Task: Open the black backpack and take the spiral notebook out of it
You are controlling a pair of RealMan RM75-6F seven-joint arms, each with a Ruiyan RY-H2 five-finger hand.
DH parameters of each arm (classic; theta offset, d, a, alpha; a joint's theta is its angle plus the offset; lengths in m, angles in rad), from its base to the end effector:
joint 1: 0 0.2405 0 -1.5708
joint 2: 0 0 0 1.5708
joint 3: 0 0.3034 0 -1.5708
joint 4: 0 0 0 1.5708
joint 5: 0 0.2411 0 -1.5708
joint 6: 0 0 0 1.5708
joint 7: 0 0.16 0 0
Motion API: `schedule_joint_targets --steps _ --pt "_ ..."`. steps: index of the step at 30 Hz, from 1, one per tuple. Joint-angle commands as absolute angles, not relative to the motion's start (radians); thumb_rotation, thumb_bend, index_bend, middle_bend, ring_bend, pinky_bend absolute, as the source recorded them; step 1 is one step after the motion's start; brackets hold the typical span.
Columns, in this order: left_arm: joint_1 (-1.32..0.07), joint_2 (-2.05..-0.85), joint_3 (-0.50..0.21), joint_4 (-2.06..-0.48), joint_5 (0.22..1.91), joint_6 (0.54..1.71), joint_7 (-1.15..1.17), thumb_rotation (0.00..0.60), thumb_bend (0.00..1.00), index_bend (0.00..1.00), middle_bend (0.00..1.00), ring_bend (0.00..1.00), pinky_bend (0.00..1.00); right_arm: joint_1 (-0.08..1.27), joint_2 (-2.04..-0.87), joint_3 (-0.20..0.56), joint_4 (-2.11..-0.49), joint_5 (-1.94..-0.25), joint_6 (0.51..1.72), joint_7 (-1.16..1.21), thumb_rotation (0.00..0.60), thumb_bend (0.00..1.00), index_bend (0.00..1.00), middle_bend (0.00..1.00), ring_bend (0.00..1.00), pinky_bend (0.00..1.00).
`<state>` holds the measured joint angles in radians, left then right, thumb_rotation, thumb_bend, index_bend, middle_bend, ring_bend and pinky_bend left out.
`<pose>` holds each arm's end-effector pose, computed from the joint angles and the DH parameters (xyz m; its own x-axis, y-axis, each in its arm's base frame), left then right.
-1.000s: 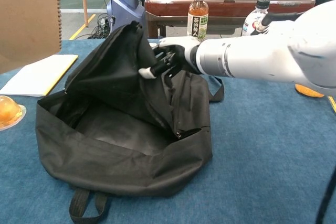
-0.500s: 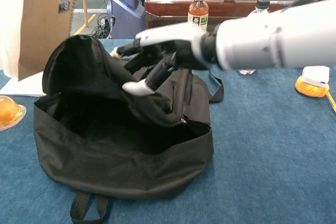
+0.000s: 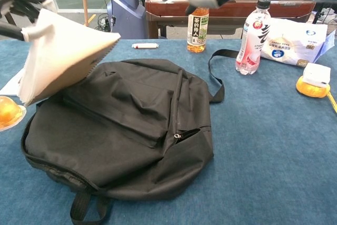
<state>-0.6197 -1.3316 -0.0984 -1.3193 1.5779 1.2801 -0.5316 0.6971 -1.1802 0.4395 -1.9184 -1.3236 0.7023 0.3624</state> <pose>-0.2416 0.3933 0.0747 0.0501 0.1590 0.9860 0.8742 -0.4844 0.0337 -0.0704 -0.3716 0.0644 -0.0681 -0.5543 0.8295 -0.8467 -0.4076 -0.3419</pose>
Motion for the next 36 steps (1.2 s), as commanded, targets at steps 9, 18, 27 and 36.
schedule_joint_targets --steps 9,18,27,36 --pt "-0.602 -1.141 -0.077 -1.641 1.522 1.187 -0.451 0.6 0.23 0.07 0.15 0.16 0.29 0.639 -1.085 0.399 -1.905 -1.279 0.834 0.28 0.6 0.57 0.26 0.24 0.13 0.28" --pt "-0.528 -1.11 -0.101 -1.606 1.409 1.234 -0.372 0.6 0.22 0.11 0.15 0.16 0.29 0.588 -1.018 0.32 -1.885 -1.23 0.87 0.205 0.6 0.56 0.26 0.24 0.13 0.28" --pt "-0.404 -1.122 -0.079 -1.497 1.318 1.309 -0.272 0.6 0.22 0.18 0.15 0.17 0.28 0.481 -0.986 0.206 -1.908 -1.222 1.029 -0.01 0.6 0.56 0.26 0.28 0.19 0.4" --pt "-0.277 -1.148 -0.027 -1.48 1.322 1.414 -0.136 0.6 0.22 0.2 0.15 0.17 0.27 0.322 -1.04 0.1 -1.874 -1.311 1.278 -0.138 0.6 0.56 0.32 0.36 0.27 0.42"
